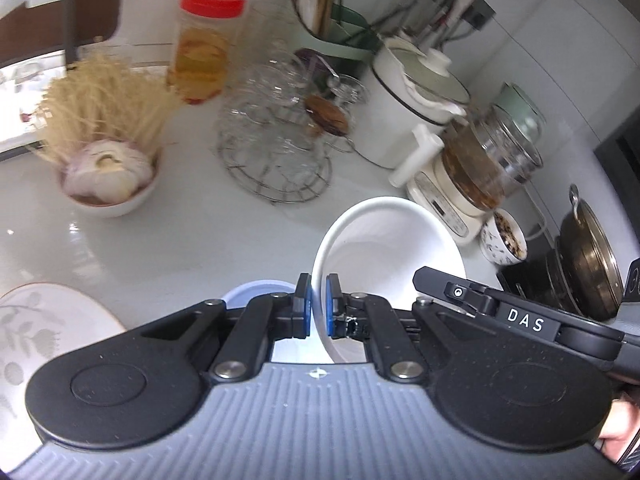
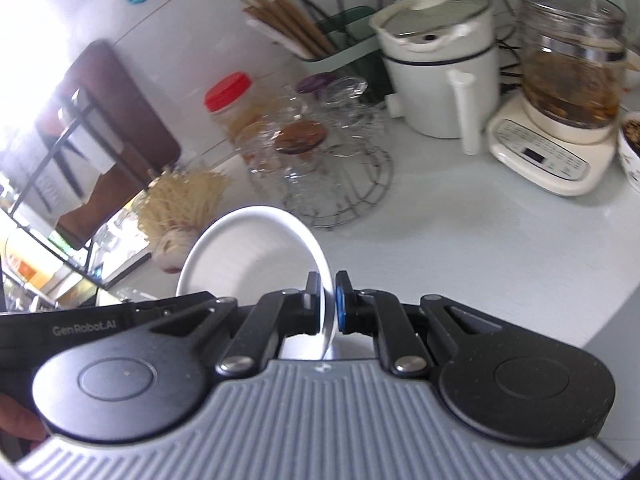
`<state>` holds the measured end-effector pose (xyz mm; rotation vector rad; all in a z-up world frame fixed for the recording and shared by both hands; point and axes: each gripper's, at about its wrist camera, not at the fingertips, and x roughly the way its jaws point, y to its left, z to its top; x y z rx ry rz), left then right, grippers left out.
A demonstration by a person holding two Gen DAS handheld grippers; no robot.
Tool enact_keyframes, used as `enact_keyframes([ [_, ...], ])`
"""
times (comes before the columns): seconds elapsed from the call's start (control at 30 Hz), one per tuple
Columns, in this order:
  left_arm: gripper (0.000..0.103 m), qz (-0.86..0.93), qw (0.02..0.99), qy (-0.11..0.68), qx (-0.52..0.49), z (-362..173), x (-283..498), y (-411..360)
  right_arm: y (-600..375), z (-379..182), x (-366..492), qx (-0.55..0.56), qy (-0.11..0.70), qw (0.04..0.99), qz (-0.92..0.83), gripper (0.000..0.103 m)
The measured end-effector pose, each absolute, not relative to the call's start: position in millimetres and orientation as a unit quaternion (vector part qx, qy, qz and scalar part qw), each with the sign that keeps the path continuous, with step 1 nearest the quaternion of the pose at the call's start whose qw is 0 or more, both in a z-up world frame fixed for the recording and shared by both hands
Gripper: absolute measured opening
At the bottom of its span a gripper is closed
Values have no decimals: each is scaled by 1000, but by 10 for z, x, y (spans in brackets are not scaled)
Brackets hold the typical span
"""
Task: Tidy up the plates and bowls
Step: 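Lift the white bowl with the left gripper and carry it toward the other white bowl, then lower the white bowl into the other white bowl and open the left gripper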
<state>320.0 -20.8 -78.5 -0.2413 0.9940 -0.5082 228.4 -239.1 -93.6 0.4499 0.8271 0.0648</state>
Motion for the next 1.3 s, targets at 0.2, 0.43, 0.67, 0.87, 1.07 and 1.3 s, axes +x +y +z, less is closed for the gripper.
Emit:
enact_keyframes([
  [0.2,8,-207,847,474,-125,-815,3159,-30,-2201,-971,2417,202,417,884,63,11],
  [0.43,8,-177,844,488,-137,-988,3123,98,-2052,-1107,2464,184,438,875,91,12],
  [0.67,8,-150,843,499,-134,-1181,3107,115,-1963,-1299,2554,161,465,864,108,12],
  [0.87,8,-125,841,511,-128,-1364,3122,64,-1954,-1452,2632,152,479,856,121,12],
  [1.07,8,-109,836,522,-127,-1473,3124,27,-1953,-1580,2699,134,483,855,138,13],
  [1.3,10,-98,834,522,-147,-1540,3090,35,-1979,-1606,2733,132,484,854,139,13],
])
